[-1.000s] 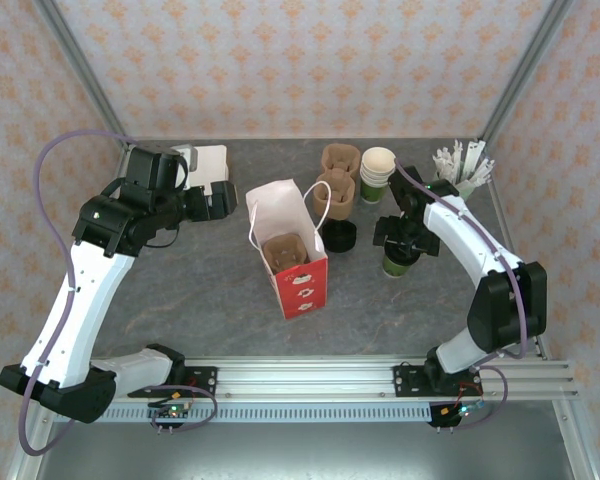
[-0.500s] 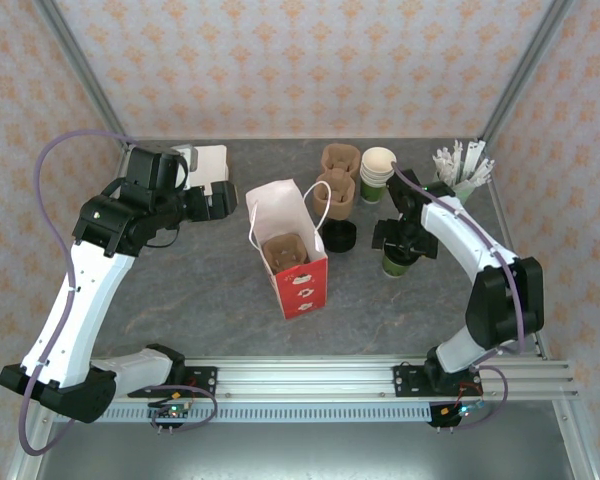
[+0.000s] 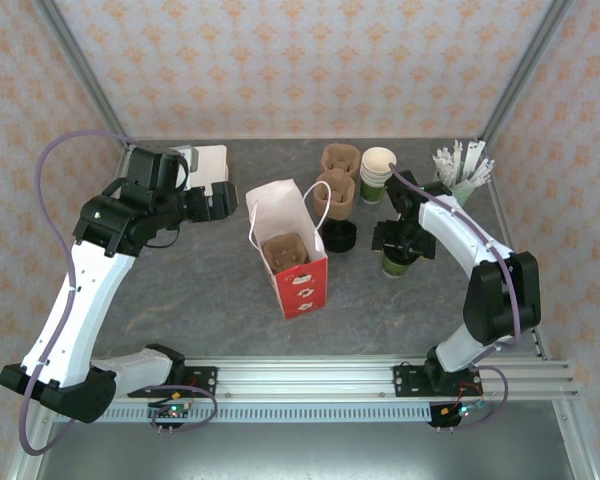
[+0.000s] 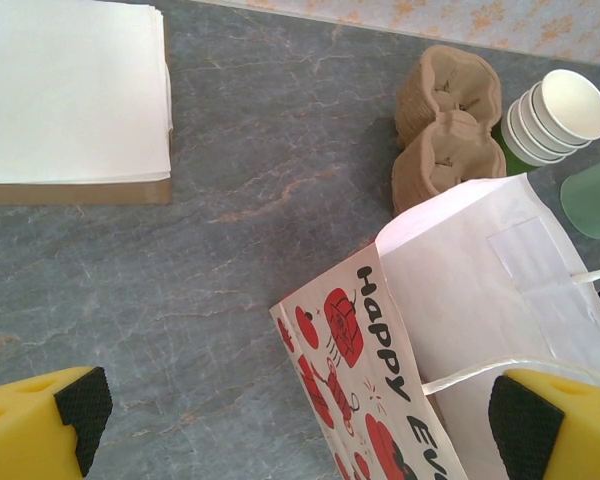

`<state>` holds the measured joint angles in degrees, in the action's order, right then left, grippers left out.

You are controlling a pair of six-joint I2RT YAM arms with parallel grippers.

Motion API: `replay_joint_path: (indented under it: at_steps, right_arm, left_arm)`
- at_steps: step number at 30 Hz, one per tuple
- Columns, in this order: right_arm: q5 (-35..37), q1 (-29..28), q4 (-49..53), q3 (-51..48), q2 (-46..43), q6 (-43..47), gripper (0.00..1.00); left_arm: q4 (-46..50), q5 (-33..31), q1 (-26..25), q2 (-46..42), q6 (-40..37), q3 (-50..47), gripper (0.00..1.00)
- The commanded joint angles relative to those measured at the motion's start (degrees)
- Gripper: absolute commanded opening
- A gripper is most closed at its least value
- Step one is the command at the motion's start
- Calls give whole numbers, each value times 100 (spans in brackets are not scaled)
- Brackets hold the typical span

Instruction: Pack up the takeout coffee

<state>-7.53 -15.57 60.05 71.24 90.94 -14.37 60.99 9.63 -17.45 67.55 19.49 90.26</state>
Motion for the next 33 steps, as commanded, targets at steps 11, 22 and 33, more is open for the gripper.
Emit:
replay_joint_path:
  at_steps: [11, 22, 33]
  right_arm:
    - [90, 37, 27, -93, -62, 137, 86]
    - [213, 37, 329, 147, -341, 274, 85]
    - [55, 37, 910, 659, -747, 355, 82]
  left_arm:
    - [-9, 6, 58, -22, 16, -46, 100]
    - [4, 13, 58, -59, 13, -51, 100]
    - [-65, 61, 58, -33, 29, -85, 100]
